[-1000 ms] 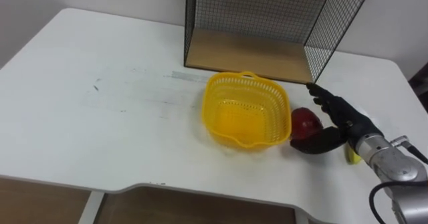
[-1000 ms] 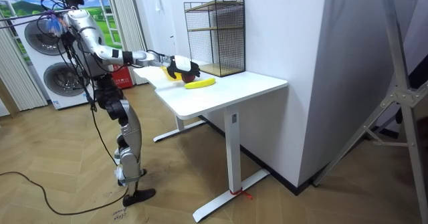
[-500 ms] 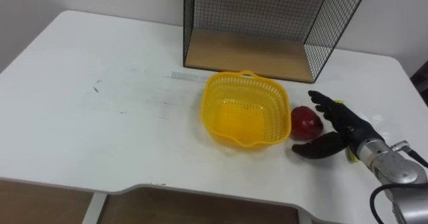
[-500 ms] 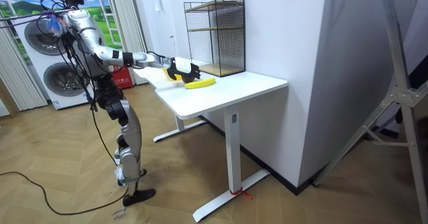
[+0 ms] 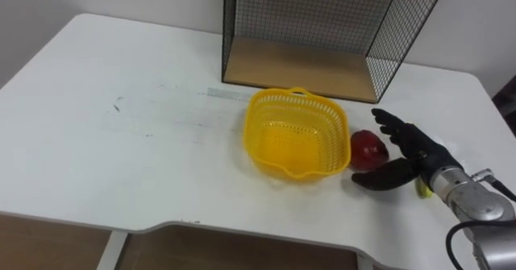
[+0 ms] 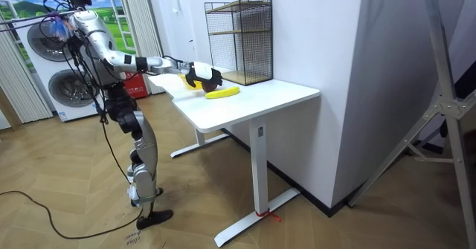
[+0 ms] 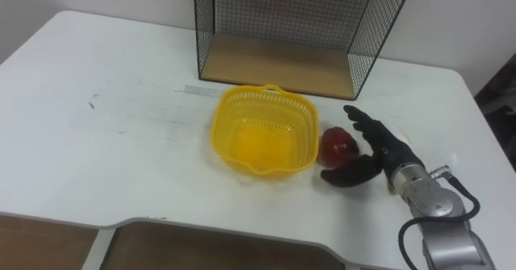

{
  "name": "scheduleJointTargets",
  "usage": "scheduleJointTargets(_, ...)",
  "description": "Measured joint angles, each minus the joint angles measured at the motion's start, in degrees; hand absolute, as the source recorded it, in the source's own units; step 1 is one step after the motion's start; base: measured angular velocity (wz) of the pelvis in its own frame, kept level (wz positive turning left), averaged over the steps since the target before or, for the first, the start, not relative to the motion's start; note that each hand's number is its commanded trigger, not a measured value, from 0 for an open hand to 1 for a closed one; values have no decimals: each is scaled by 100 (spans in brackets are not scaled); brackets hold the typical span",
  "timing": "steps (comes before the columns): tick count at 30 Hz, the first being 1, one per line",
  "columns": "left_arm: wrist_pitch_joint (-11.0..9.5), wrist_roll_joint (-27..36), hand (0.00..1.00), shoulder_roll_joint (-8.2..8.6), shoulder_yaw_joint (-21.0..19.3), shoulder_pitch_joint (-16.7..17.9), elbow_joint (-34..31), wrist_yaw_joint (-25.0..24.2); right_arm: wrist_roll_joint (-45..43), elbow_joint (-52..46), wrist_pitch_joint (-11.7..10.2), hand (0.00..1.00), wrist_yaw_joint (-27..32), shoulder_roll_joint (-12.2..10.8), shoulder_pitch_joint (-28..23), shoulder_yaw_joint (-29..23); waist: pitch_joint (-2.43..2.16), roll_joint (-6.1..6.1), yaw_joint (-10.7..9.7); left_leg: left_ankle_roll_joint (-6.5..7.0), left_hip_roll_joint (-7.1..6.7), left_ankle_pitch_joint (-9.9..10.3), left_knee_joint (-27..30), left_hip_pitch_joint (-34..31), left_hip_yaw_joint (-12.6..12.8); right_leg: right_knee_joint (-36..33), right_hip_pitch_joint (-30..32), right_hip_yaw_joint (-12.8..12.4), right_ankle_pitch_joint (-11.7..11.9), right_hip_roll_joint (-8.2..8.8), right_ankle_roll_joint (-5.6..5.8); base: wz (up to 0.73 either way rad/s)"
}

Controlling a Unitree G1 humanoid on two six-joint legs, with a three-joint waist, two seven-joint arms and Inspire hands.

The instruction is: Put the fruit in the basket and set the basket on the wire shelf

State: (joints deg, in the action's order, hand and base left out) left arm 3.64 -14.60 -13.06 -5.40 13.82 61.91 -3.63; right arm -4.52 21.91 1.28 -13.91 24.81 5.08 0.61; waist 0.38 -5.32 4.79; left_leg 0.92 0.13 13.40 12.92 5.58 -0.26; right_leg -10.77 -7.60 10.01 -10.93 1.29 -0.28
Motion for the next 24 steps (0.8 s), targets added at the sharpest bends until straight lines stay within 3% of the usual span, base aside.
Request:
scheduleJointTargets(13, 98, -128, 0, 20, -16, -49, -2, -206, -110, 240, 13, 0, -21, -5, 226, -1, 33, 62, 184, -1, -4, 1, 48, -113, -6, 18, 84, -17, 4, -18, 0, 0)
scheduleJointTargets(24, 221, -138, 0, 41, -77, -83, -6, -214, -188, 244, 13, 0, -129, -34, 257, 0, 19, 83, 313, -2, -5, 1, 76, -150, -27, 17, 105, -10, 3, -17, 0, 0)
